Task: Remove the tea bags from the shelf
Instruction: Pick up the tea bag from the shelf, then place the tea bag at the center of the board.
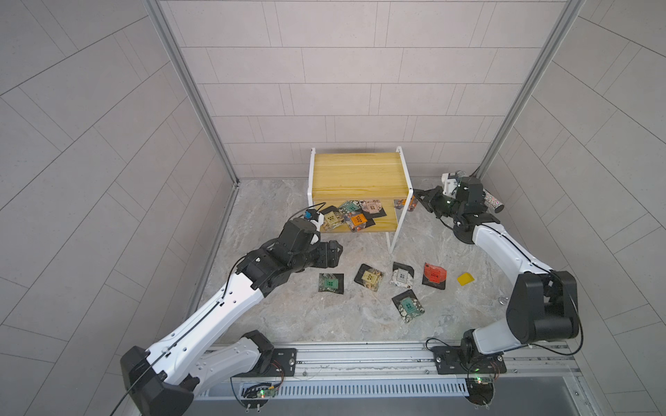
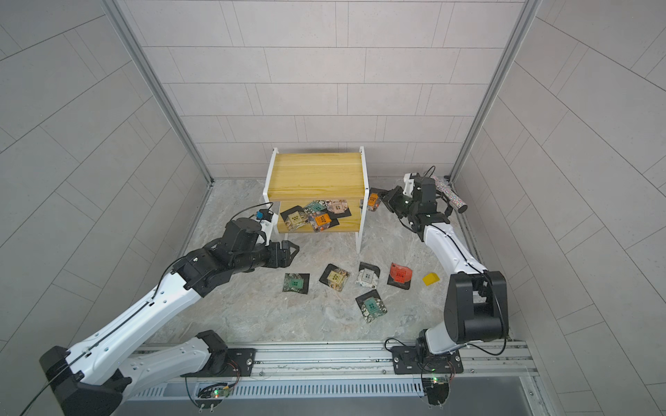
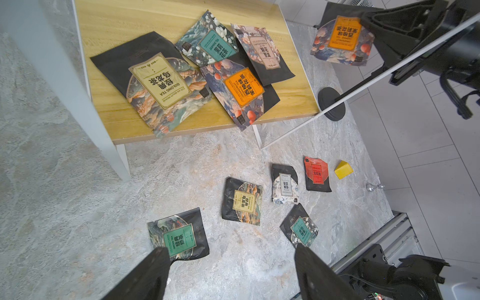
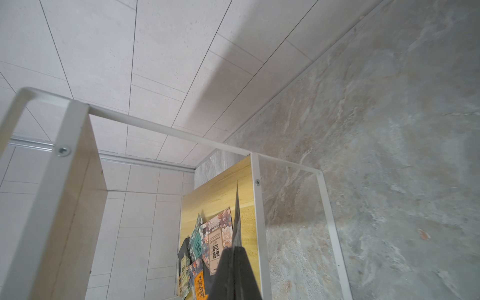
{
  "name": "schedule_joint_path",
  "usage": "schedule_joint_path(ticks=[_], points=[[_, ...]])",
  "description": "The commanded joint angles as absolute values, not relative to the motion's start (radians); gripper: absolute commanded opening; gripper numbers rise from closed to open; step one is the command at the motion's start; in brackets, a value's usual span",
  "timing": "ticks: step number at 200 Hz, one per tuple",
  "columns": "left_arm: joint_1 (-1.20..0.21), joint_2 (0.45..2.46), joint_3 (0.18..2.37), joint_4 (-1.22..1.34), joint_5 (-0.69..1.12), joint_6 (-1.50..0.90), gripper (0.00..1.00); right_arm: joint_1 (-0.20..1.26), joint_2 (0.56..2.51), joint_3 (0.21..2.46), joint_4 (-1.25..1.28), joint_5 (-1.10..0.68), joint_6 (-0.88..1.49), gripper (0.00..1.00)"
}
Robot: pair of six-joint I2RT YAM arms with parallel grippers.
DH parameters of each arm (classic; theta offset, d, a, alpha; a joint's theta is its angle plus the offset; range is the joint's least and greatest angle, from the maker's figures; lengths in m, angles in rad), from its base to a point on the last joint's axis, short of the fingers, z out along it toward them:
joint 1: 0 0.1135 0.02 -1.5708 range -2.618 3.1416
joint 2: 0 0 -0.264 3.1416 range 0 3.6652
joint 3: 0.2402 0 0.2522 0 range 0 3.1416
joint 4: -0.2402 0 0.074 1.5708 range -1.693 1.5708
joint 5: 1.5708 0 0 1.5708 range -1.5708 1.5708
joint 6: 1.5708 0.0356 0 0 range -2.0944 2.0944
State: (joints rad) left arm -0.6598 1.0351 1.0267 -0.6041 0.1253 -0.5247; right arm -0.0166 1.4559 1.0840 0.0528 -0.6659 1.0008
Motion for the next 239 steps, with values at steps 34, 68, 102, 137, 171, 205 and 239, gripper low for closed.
schedule_joint_path(ticks=[34,68,102,137,171,205,239], points=[[-0.671,1.018,1.016,-0.617,0.135,-0.522,0.84,-0.121,1.311,0.942,0.015,-0.646,0.976,0.00],[-0.676,1.014,1.005,-0.617,0.136,-0.523,0.84,-0.151,1.279,0.856,0.007,-0.613,0.952,0.00],[-0.681,0.997,0.993,-0.620,0.131,-0.524,0.84,-0.183,1.278,0.785,-0.008,-0.551,0.937,0.00],[-0.681,0.990,0.985,-0.625,0.129,-0.522,0.84,-0.192,1.301,0.732,0.005,-0.491,0.923,0.00],[-0.682,0.990,0.989,-0.630,0.123,-0.512,0.84,-0.197,1.359,0.705,0.021,-0.451,0.906,0.00],[-0.682,0.990,0.989,-0.639,0.114,-0.509,0.83,-0.198,1.434,0.712,0.022,-0.437,0.881,0.00],[-0.682,0.988,0.986,-0.644,0.106,-0.507,0.84,-0.206,1.495,0.707,0.048,-0.436,0.872,0.00]])
